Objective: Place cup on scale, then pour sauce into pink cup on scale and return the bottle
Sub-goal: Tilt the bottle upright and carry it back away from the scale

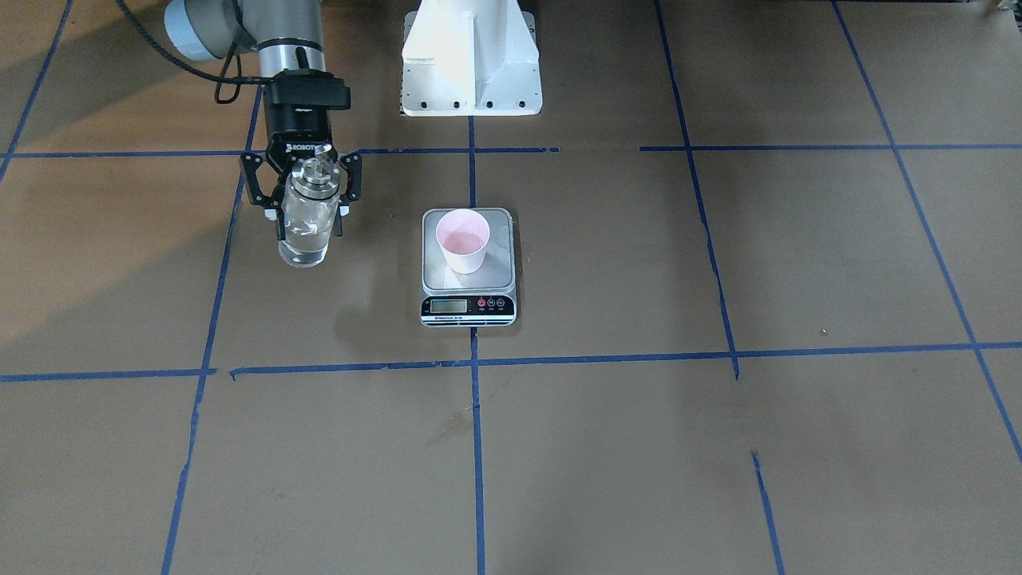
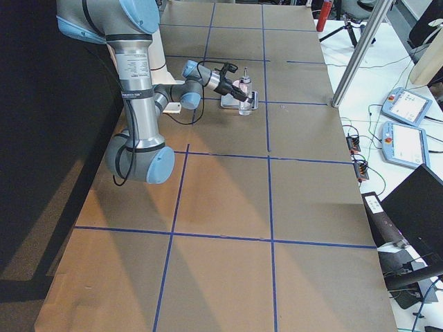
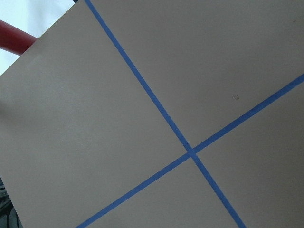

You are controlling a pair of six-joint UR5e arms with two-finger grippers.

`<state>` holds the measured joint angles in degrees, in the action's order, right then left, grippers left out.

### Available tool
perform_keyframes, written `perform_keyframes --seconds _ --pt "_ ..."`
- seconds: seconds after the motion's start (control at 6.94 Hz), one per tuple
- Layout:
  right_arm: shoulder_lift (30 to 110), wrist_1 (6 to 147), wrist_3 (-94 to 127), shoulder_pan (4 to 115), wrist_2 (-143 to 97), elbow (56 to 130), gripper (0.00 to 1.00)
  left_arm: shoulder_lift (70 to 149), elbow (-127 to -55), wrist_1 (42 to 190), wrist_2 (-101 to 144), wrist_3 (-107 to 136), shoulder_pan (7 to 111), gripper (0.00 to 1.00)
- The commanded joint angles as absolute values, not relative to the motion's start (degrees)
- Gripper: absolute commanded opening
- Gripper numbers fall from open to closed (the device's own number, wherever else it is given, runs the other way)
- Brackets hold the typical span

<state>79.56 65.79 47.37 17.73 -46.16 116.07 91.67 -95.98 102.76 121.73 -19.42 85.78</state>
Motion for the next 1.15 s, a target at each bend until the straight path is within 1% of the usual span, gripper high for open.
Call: perform_keyframes --seconds 0.0,0.14,0.29,0.43,0.58,0.72,1.01 --pt "87.68 60.0 54.65 19.51 -51.49 119.27 0.0 91.67 -96.41 102.83 121.73 -19.34 85.78 1.0" --pt "90.59 57.16 59.45 20.03 -53.16 119.18 0.0 91.76 -96.94 102.75 121.64 -19.25 85.78 1.0" --pt "91.14 57.13 67.68 20.56 -54.74 119.09 0.0 91.76 -97.29 102.74 121.73 -19.25 85.78 1.0" --pt "93.32 57.13 73.16 20.48 -54.84 119.0 0.0 91.76 -97.38 102.74 121.73 -19.25 85.78 1.0" --pt "95.08 57.22 73.73 20.83 -54.76 118.39 0.0 91.67 -97.9 102.66 121.64 -19.16 85.87 1.0" --pt "95.27 56.96 77.83 21.18 -54.06 115.52 0.0 91.67 -98.87 102.66 121.64 -19.07 85.87 1.0" --pt "95.36 56.95 79.63 23.28 -52.57 112.78 0.0 91.67 -99.49 102.57 121.73 -19.07 85.87 1.0"
